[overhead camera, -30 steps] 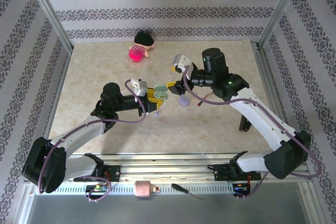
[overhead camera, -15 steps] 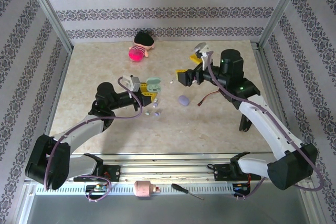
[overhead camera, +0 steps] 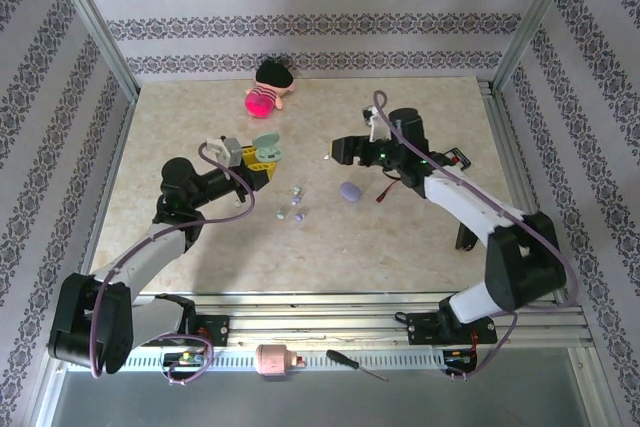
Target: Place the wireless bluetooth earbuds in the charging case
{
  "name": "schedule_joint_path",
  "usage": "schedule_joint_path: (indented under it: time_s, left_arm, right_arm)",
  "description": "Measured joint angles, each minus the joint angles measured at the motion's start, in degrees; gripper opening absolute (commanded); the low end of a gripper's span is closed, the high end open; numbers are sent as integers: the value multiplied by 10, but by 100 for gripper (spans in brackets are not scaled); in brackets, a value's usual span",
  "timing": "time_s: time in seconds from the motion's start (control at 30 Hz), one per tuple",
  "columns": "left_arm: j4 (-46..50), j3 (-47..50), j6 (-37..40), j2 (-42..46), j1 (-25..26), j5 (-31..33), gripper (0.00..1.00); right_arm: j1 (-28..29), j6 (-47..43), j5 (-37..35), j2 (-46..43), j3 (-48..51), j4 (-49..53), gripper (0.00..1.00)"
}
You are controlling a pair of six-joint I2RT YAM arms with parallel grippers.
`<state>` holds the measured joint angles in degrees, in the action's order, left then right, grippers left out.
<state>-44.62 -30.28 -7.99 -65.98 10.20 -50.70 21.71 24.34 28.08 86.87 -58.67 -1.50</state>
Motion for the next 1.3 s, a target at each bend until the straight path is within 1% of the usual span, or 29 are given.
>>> schedule_joint_path:
  time_s: [0.2,0.3,0.5,0.9,1.07,1.3]
  left_arm:
    - [0,17,0,20,-2,2,31]
    - [0,22,0,22,-2,2,30]
    - [0,24,0,24,-2,2,30]
    - [-1,24,0,24,-2,2,30]
    - [-1,26,0,24,-2,2,30]
    - [-1,27,0,24,-2,1,30]
  right_arm:
    - [31,60,12,123,-38,13,77]
    - [56,71,14,173,-68,23,72]
    - [86,90,20,245,-117,29,56]
    - [105,80,30,349,-227,87,51]
    - [115,67,33,370,-257,106,50]
    - [118,49,33,375,-260,131,51]
